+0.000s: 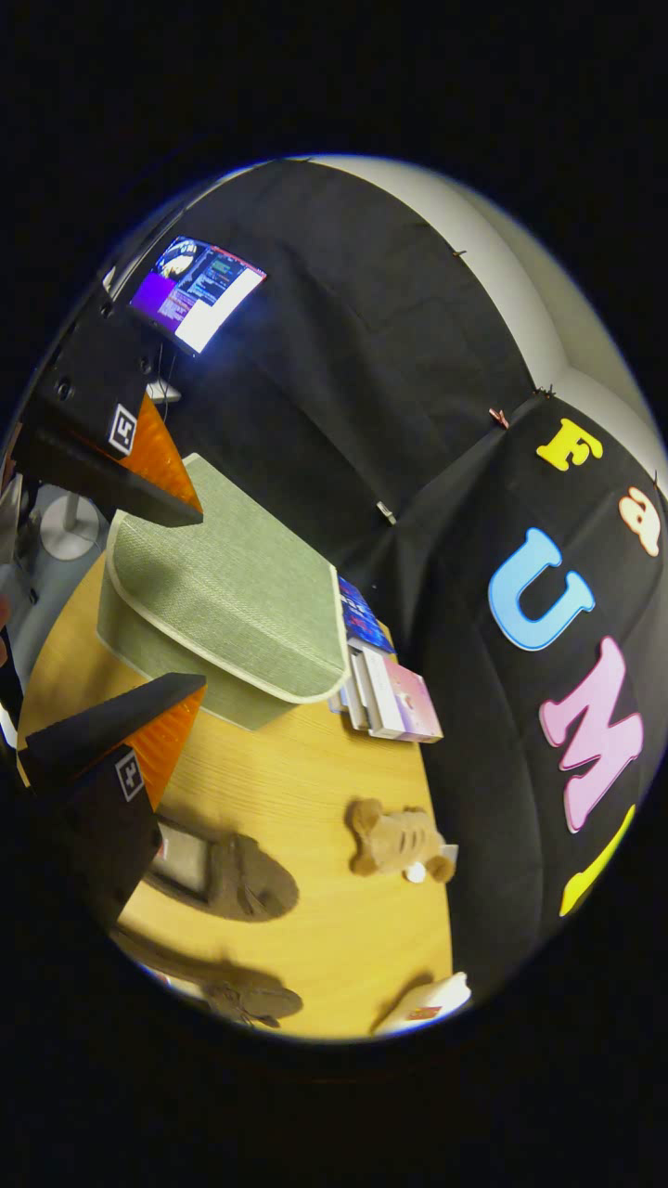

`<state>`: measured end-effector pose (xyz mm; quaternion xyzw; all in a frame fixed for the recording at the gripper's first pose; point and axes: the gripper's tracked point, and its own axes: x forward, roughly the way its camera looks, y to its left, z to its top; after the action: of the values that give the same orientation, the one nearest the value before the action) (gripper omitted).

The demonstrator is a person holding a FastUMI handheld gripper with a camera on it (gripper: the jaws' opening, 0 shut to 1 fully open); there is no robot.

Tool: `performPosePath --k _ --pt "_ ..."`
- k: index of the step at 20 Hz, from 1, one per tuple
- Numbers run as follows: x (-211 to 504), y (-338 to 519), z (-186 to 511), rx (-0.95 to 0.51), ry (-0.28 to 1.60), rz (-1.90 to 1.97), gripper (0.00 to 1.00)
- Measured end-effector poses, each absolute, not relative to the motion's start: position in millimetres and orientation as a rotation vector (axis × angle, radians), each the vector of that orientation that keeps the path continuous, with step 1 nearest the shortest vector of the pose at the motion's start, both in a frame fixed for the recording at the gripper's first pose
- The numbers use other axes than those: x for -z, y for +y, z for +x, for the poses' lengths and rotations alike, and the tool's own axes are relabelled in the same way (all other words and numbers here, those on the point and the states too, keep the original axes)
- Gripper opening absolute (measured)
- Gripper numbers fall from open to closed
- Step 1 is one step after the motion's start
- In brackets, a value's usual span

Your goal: Open the storage box then place both shoes into the box .Put the left shoe in first, then the right shoe, with the right side of both shoes facing outward in a uniform manner.

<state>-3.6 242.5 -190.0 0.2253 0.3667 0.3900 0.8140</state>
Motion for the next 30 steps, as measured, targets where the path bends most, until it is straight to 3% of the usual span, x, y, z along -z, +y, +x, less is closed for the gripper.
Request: performPosePath --k 17,25,27,30 --pt "243.8 296.6 -2.6 -0.982 1.172 0.996 0.98" --pt "240.3 311.1 -0.7 -0.943 1.249 1.160 0.96" --pt "236.5 312.0 -0.5 -0.944 1.271 1.190 0.81" --pt "237.9 310.1 0.4 -0.928 1.307 1.198 0.67"
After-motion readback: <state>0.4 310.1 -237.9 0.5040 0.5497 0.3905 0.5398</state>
